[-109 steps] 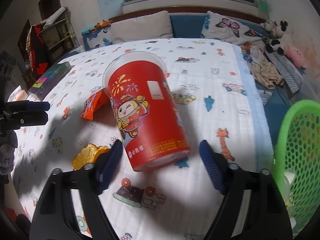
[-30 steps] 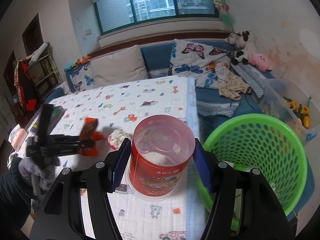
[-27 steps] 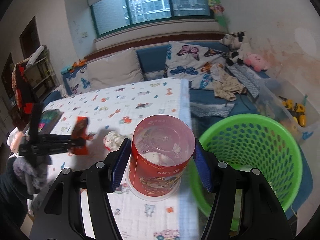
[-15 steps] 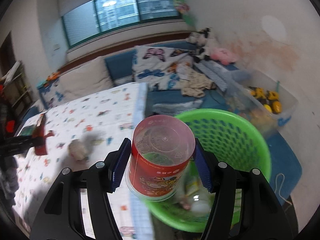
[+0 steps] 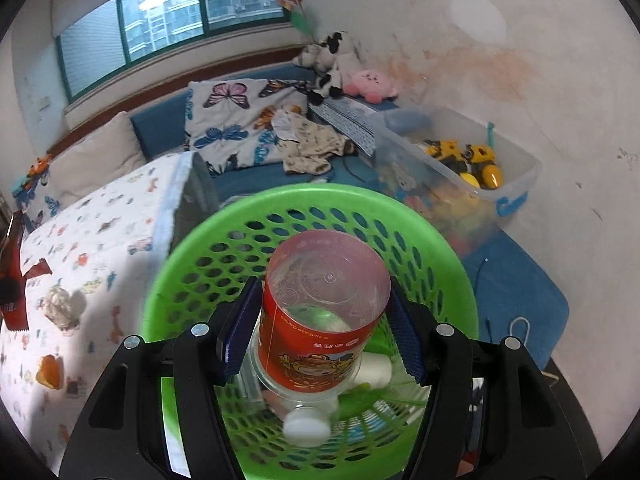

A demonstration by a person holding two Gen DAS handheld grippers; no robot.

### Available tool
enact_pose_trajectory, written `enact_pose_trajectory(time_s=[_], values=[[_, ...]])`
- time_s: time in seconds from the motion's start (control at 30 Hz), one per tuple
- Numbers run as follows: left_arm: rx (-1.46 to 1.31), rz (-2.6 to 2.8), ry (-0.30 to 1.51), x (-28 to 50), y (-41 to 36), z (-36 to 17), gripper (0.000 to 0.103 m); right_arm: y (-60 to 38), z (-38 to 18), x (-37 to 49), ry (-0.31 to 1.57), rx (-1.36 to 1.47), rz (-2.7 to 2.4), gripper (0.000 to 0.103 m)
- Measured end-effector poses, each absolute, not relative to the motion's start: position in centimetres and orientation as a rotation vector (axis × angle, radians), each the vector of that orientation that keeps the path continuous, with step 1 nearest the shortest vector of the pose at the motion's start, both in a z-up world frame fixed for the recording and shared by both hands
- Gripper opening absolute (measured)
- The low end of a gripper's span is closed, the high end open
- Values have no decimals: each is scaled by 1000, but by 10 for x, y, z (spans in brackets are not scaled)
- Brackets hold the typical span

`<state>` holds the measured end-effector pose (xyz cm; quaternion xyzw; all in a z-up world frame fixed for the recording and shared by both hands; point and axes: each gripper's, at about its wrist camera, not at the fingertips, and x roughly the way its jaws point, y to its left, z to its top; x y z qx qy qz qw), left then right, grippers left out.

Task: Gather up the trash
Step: 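Drop the red cup into the basket with the right gripper while the left carries the bag over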

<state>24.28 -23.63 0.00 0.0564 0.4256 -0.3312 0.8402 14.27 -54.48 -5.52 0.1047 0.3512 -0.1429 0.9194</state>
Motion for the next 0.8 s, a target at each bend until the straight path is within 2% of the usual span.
enact_pose_trajectory(time_s=[0.3,0.8], values=[[159,-770,919,240,-289,-8,46,-552,-58,135,717,237,-295,64],[194,-838,973,237,-355,-35,46,-551,-26,94,630,251,-261,71]])
